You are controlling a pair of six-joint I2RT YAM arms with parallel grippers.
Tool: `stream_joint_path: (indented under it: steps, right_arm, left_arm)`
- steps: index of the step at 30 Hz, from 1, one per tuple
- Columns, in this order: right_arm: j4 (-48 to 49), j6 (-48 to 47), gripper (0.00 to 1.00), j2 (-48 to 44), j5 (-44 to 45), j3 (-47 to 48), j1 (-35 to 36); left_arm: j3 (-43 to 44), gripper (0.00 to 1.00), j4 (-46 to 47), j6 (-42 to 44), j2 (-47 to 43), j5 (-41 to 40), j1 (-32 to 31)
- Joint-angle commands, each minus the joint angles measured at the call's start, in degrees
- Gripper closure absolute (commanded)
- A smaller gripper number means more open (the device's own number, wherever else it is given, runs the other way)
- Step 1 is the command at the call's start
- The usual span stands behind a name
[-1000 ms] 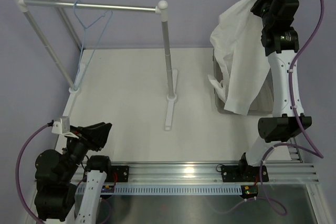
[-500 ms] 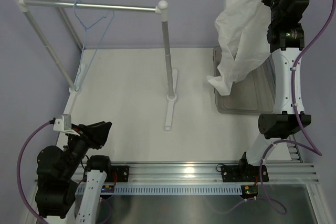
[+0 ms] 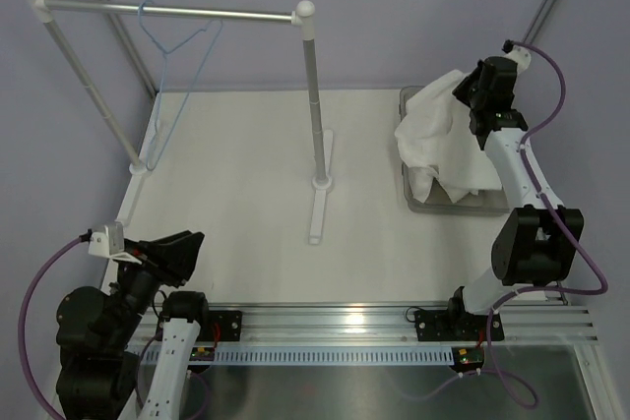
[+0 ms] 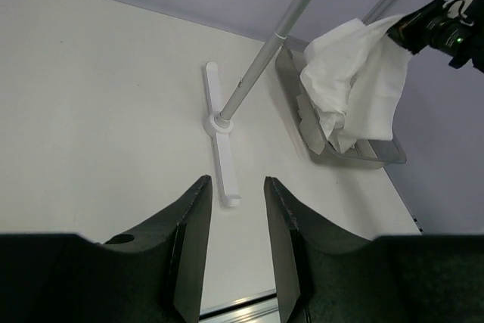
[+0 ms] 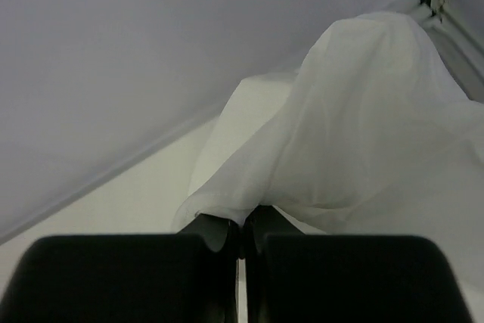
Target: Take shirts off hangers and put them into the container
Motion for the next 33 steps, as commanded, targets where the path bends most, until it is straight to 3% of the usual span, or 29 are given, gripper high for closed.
stream_joint_path:
  steps: [1, 9, 12, 16, 19, 20, 24, 27, 33]
  right_arm:
    - [3.74, 7.41, 1.0, -4.29, -0.87, -7.57, 0.37]
    - [-13.3, 8.3, 1.0, 0.18, 6.69, -9.44, 0.37]
    - [-17.88, 9.09, 0.99, 4.13, 5.56, -7.76, 0.11]
    - [-18.94, 10.05, 0.88, 9.76, 0.03, -8.37, -1.64]
    - [-16.67, 9.7, 0.59, 10.04, -1.83, -10.65, -1.73]
    - [-16.31, 9.62, 0.43, 9.77, -1.57, -11.27, -1.73]
    - [-14.46, 9.18, 0.07, 7.84, -1.83, -14.26, -1.56]
    - [-13.14, 8.04, 0.01, 4.86, -2.1, -15.84, -1.38]
    - [-13.58, 3.82, 0.01, -7.18, 2.91, -16.2, 4.04]
  left_arm:
    - [2.62, 0.62, -1.42, 1.11, 0.58, -0.18, 0.31]
    - [5.08, 0.62, -4.76, 0.68, -0.03, -0.09, 0.66]
    - [4.64, 0.62, -5.37, -0.12, -0.21, -0.09, 0.75]
    - [4.55, 0.6, -7.04, -0.56, -0.12, -1.32, 0.84]
    - [4.29, 0.55, -7.93, -0.47, -0.29, -1.94, 0.75]
    - [4.03, 0.54, -8.1, -0.64, -0.3, -1.94, 0.75]
    - [2.36, 0.5, -7.84, -1.87, -1.17, -1.67, 0.75]
    - [1.48, 0.48, -7.4, -2.66, -1.7, -1.94, 0.84]
    - [1.48, 0.46, -7.66, -2.93, -2.05, -3.17, 0.84]
